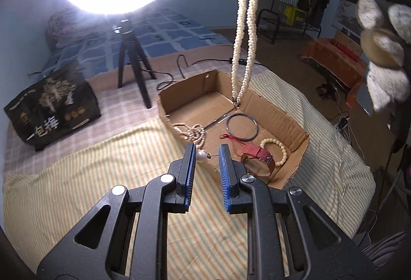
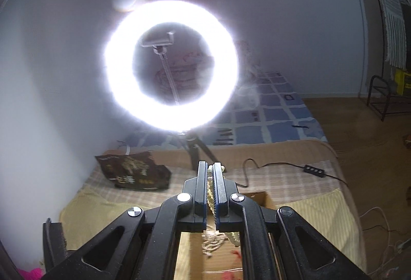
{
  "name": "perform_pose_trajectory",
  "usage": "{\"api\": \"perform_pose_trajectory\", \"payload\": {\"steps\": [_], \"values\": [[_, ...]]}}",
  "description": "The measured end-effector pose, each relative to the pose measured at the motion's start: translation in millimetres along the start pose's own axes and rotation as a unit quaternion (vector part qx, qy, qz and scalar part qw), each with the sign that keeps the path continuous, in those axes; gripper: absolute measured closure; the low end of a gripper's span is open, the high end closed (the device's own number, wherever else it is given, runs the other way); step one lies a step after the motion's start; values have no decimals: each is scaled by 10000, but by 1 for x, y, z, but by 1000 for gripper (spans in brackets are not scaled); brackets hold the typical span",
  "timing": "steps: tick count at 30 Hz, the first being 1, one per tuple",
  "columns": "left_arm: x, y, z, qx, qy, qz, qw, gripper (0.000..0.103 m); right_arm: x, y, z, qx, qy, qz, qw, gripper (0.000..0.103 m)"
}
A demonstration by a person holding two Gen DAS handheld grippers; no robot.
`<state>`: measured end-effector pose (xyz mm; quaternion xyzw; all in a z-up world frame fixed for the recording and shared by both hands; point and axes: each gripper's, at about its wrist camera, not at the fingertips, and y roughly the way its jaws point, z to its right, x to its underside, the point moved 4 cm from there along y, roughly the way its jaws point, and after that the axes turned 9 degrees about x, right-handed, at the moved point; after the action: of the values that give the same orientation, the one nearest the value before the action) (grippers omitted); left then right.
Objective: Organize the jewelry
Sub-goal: 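Lift and carry the stud in the left tool and necklace in the right tool over the box, then open the right tool releasing the necklace while the left tool drops the stud into the box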
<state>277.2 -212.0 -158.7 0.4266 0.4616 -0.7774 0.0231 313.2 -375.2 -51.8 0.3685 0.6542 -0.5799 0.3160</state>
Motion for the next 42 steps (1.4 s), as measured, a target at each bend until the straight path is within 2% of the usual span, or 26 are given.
{"api": "perform_pose_trajectory", "payload": {"steps": [8, 18, 33, 34, 35, 36, 39, 40, 41, 42], "values": [[-6, 31, 11, 32, -10, -98, 9999, 86, 6, 32, 19, 294, -165, -221, 9992, 102], [-8, 54, 16, 9, -61, -178, 9998, 86, 22, 69, 37, 461, -149, -539, 9974, 102], [-5, 66, 19, -42, 8, -244, 9997, 86, 49, 91, 51, 323, 14, -946, 9950, 101], [-5, 65, 19, -47, 8, -224, 9997, 86, 49, 91, 50, 307, 6, -952, 9950, 94], [-5, 65, 20, -40, 2, -224, 9997, 86, 48, 91, 49, 305, 0, -953, 9950, 78], [-6, 65, 20, -31, -10, -227, 9997, 86, 48, 89, 48, 294, -9, -935, 9952, 72], [-6, 63, 20, -23, -57, -237, 9997, 85, 47, 86, 45, 317, -42, -917, 9953, 68], [-6, 62, 20, -21, -65, -235, 9997, 85, 47, 84, 44, 324, -48, -915, 9953, 62], [-6, 61, 20, -20, -70, -226, 9997, 80, 47, 84, 44, 345, -47, -914, 9952, 53], [-6, 59, 20, -22, -71, -206, 9998, 72, 47, 82, 43, 372, -41, -901, 9952, 49]]}}
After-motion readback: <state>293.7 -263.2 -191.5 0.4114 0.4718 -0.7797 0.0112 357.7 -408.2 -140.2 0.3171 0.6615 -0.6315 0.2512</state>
